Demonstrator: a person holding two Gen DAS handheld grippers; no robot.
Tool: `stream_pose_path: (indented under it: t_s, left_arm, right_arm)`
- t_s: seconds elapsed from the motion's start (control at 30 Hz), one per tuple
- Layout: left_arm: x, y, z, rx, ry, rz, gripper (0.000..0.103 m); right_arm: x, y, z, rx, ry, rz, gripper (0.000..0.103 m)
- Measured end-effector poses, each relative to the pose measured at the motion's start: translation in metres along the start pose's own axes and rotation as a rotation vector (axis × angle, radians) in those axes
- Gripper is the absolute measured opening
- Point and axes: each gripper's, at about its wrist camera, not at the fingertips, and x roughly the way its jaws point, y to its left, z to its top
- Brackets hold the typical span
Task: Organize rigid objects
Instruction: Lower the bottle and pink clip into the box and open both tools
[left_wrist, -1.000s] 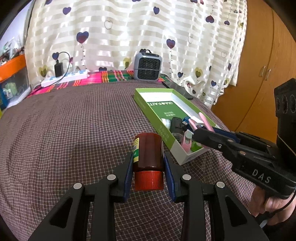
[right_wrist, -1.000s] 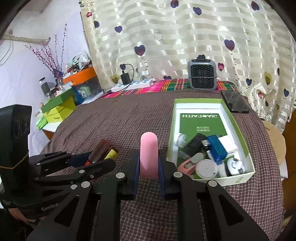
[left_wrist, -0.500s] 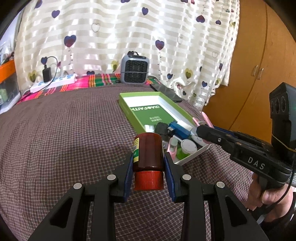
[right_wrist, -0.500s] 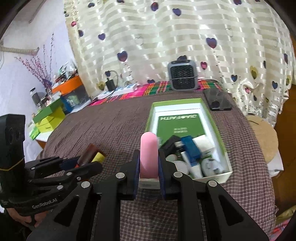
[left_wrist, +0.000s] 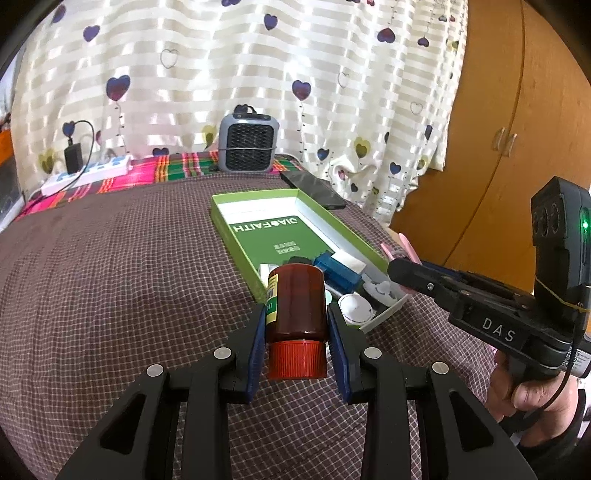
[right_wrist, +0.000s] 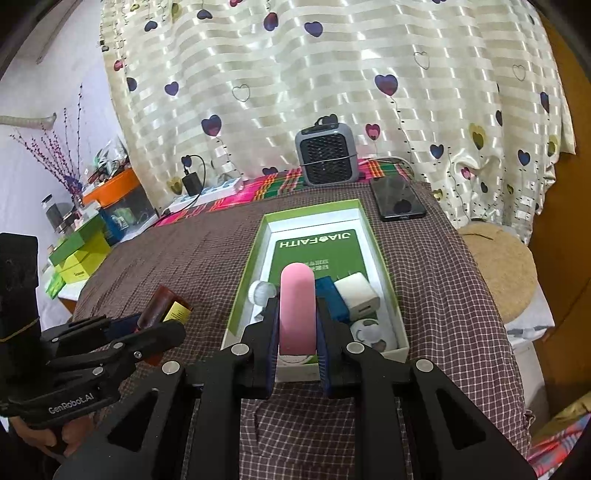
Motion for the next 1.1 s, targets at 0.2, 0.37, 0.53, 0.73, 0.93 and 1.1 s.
stream_pose_path:
  t_s: [0.2,0.37,0.53,0.73,0.93,1.1]
  left_arm:
    - [0.013,-0.003,0.003,0.003,0.014,-0.008,0.031]
    - [0.024,-0.007,0.006,0.006,0.021,-0.020,0.031]
    - [0.036,-0.010,0.010,0.005,0.026,-0.028,0.031]
    - [0.052,-0.012,0.012,0.005,0.044,-0.029,0.031]
    - [0.067,-0.014,0.012,0.003,0.067,-0.027,0.031]
    - [0.076,-0.013,0.011,-0.001,0.078,-0.024,0.031]
  right_arm:
    - [0.004,-0.009,0.000,0.017,0.006,-0.015,0.019]
    - [0.009,-0.015,-0.001,0.025,0.016,-0.023,0.019]
    - [0.015,-0.019,0.000,0.029,0.029,-0.031,0.019]
    - [0.024,-0.024,0.000,0.036,0.046,-0.044,0.019]
    - [0.036,-0.030,-0.003,0.041,0.072,-0.056,0.019]
    - [0.045,-0.031,-0.005,0.043,0.091,-0.053,0.019]
